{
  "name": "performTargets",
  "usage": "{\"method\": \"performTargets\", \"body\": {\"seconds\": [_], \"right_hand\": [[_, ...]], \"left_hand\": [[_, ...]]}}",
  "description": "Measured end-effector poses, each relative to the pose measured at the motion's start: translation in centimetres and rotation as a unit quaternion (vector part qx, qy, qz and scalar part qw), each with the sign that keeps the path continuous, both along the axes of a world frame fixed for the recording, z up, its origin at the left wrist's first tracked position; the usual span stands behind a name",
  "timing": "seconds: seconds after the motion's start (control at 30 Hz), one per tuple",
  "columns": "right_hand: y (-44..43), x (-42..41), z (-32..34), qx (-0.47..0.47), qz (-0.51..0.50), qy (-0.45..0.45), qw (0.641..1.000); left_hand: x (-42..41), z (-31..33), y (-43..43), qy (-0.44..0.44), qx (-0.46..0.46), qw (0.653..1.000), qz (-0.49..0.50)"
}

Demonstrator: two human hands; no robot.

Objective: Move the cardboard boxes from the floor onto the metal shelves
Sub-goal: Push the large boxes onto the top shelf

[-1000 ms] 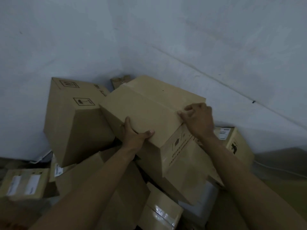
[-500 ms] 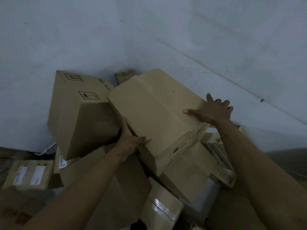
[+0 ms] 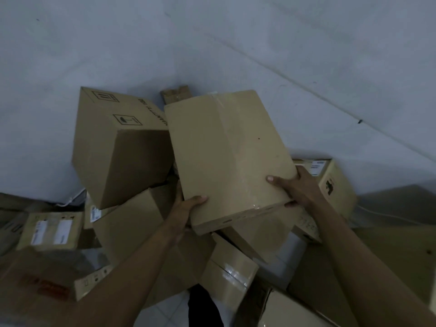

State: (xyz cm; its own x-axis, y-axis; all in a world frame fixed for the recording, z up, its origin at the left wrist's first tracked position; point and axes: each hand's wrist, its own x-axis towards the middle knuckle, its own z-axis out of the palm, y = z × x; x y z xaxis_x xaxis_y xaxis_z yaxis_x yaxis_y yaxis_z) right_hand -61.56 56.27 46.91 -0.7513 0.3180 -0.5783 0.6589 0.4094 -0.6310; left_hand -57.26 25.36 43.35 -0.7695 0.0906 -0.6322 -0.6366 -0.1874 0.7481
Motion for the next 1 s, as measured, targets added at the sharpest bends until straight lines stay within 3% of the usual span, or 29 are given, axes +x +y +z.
{"method": "performTargets", "body": {"seconds": [0.3,0.63,0.83,1.0], "right_hand": [[-2.5,6.0,6.3,0.012,-0.028,0.12,0.992],[-11.7,9.2,13.7,-0.058,0.011,0.272,0.96],[-20.4,13.5,18.6,-0.098,0.076,0.362,0.924],[-28.5,18.2,22.2,-0.16,0.15,0.393,0.893]], "left_hand": [[2.9,4.3,-3.2,0.098,0.056,0.994,-0.004],[8.7,14.9,-12.3,0.246,0.003,0.968,0.057],[17.0,22.9,-20.7,0.255,-0.066,0.961,0.085],[27.1,26.9,-26.6,0.289,-0.099,0.933,0.19]]}}
